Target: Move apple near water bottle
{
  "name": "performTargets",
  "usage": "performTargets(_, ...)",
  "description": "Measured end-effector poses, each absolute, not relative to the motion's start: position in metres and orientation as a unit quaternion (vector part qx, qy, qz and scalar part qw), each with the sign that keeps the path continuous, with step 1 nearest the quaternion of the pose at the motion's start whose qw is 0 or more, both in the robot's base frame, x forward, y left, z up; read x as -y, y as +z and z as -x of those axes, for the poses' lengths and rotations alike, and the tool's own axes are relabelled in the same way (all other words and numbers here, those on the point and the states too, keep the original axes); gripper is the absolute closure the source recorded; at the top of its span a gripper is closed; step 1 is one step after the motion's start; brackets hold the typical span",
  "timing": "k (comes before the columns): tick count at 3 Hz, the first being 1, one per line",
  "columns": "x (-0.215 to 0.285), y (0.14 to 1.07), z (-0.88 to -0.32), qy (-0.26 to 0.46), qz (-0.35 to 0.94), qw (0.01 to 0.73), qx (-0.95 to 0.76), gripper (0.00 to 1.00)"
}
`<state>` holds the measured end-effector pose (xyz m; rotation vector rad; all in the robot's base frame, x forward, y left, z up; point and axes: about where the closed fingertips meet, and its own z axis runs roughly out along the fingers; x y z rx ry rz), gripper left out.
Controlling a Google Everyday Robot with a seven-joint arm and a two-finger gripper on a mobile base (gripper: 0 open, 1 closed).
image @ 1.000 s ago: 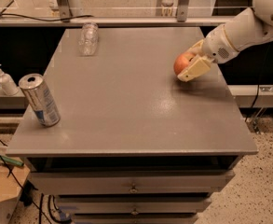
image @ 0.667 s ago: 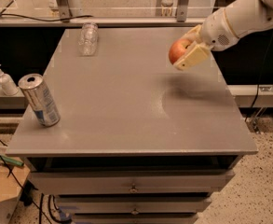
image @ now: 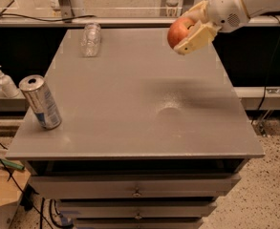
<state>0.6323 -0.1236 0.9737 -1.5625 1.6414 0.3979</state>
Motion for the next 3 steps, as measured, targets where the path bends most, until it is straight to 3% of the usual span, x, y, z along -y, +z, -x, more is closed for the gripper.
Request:
performTargets(1, 0.115, 0.952, -0.638, 0.184, 0.601, 0.404, -0.665, 1.00)
performTargets(3, 0.050, 0.903, -0.692, 0.245, 0.552, 0.412, -0.682, 1.00)
